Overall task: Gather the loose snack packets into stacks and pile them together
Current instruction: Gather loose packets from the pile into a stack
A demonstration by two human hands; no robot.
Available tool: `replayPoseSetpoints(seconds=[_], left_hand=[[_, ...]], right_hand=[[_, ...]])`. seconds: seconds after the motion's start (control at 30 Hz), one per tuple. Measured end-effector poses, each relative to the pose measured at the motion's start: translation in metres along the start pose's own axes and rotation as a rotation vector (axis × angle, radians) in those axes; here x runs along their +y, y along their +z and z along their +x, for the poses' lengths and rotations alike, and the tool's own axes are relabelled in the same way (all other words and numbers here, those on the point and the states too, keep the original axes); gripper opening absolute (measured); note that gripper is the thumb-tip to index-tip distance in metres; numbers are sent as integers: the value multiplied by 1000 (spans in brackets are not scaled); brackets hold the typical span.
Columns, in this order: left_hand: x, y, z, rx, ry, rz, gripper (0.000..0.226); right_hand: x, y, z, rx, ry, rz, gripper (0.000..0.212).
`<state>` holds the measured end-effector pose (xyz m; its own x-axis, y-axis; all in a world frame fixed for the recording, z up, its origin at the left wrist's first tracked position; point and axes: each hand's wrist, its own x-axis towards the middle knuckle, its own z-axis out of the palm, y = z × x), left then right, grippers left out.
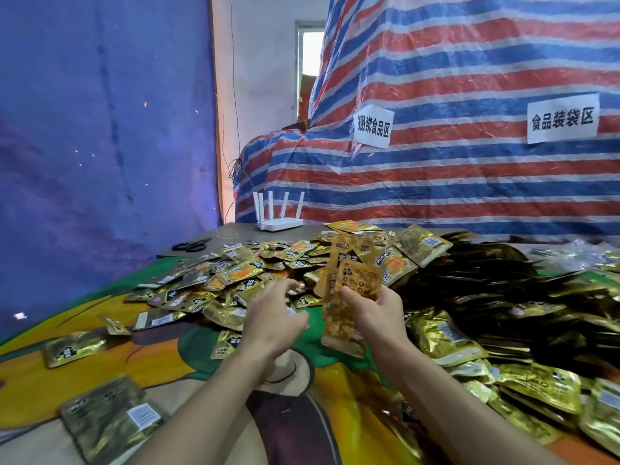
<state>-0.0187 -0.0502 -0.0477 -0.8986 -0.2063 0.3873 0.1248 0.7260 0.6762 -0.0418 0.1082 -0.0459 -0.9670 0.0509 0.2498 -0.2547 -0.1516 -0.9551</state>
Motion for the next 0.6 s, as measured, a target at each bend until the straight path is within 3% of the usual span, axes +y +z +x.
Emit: replayPoseSetpoints(seconds=[0.1,0.17,0.27,0.43,0.6], left_hand=[[-12,7,1,-163,-112,414,85],[-17,12,5,-219,-248,525,90],[-15,10,15,-217,-223,701,70],[-9,-9,30,-333,191,1017,20],[0,-12,33,-389,270,1050,16]], right_hand=[[0,-5,0,22,33,4,13],[-1,-9,0,37,48,4,18],[-5,-13,0,45,71,12,21],[-7,-15,-2,19,68,-18,21],[-9,-13,-5,-18,65,-34,21]])
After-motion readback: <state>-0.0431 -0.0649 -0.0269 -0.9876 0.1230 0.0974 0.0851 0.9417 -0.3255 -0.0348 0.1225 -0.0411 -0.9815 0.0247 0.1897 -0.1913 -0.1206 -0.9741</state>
